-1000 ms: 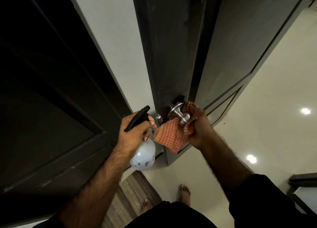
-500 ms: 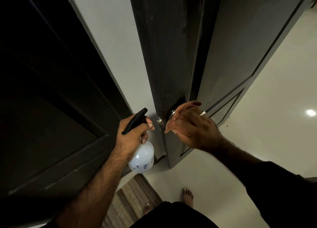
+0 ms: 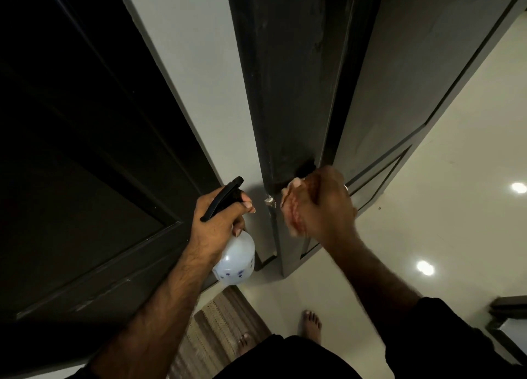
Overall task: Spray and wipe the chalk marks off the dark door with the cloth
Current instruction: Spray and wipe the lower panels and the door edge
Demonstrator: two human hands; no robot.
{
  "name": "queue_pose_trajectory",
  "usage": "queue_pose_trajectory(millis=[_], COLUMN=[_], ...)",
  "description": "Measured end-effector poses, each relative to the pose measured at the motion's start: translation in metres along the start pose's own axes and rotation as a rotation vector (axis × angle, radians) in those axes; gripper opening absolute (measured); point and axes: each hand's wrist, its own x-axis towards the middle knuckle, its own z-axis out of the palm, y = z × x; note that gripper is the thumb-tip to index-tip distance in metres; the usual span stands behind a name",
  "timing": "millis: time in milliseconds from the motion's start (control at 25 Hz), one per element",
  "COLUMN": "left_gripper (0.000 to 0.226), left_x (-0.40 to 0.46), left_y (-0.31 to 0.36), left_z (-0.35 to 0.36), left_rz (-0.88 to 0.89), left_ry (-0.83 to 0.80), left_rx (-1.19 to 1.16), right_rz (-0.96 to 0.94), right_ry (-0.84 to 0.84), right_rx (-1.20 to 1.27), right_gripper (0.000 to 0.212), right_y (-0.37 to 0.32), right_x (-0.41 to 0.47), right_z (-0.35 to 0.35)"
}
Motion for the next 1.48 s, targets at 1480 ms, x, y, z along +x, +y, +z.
queue_pose_trajectory(millis=[1480], left_gripper=[0.033], left_x=[-0.023], left_y=[-0.025], left_z=[0.023], left_rz=[-0.068], left_ry=[-0.173], left_rx=[0.119], right_rz=[-0.204], right_ry=[0.137], right_rx=[-0.089], right_gripper=[0.057], right_y=[0.019], right_x=[-0.023], right_z=[0.031])
